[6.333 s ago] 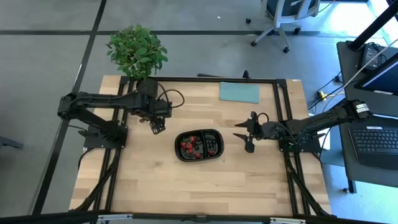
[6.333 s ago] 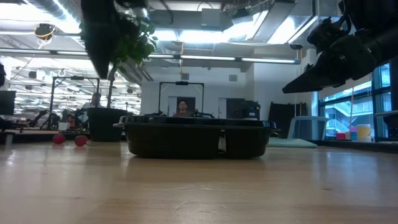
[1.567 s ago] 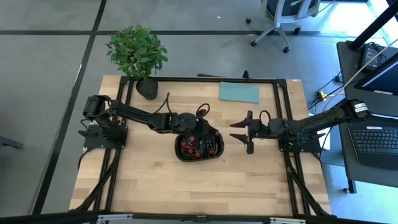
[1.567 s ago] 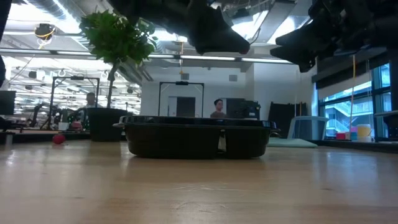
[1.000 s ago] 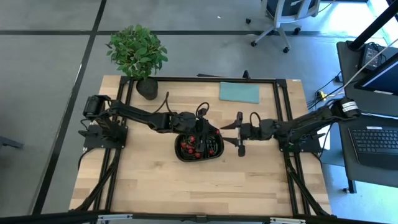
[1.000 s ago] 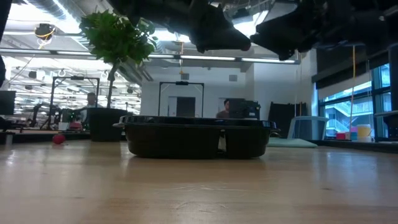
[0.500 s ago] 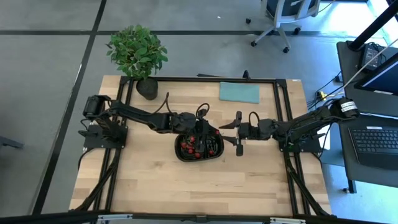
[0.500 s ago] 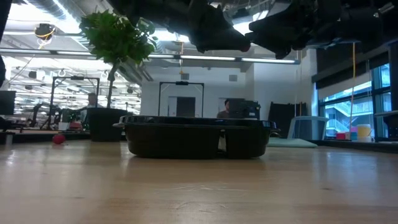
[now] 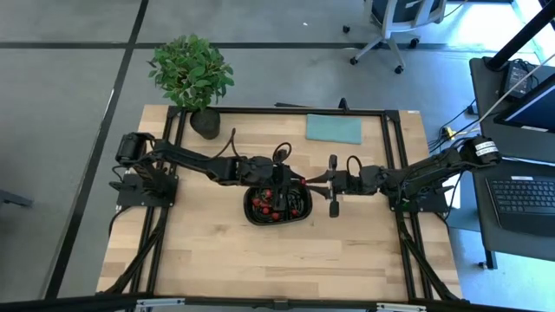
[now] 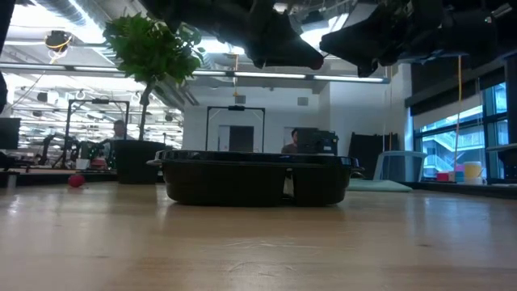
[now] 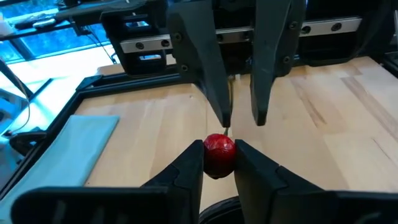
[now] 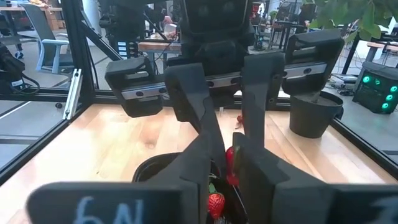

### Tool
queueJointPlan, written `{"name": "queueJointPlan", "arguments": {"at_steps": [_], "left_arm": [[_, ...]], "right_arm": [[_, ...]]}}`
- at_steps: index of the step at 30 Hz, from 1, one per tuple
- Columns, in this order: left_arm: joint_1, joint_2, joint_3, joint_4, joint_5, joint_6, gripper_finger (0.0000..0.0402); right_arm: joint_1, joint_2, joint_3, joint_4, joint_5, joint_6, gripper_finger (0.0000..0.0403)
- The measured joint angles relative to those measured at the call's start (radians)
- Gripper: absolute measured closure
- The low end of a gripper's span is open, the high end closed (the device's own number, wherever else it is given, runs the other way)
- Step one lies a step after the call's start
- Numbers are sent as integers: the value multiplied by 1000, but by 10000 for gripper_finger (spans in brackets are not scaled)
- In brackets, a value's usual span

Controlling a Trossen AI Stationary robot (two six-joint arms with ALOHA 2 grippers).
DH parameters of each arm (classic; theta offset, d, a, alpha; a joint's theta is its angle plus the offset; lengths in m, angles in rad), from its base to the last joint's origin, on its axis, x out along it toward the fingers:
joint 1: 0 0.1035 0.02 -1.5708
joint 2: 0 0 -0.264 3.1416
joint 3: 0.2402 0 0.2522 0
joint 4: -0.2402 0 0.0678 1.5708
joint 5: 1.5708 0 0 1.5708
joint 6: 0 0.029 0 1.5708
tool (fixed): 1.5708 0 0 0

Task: Pick and placing Produce into tupperware
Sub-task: Put the right red cherry into the right section of the black bin

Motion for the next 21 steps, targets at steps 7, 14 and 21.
{"name": "queueJointPlan", "arguments": {"at_steps": [7, 14, 21], "left_arm": [[0, -9, -2, 0, -2, 2, 330], [0, -16, -2, -3, -2, 2, 325], [-1, -16, -2, -2, -2, 1, 313]], "right_arm": [[0, 0, 0, -1, 2, -5, 373], [0, -1, 2, 0, 2, -5, 395], [0, -1, 2, -1, 2, 4, 399]]}}
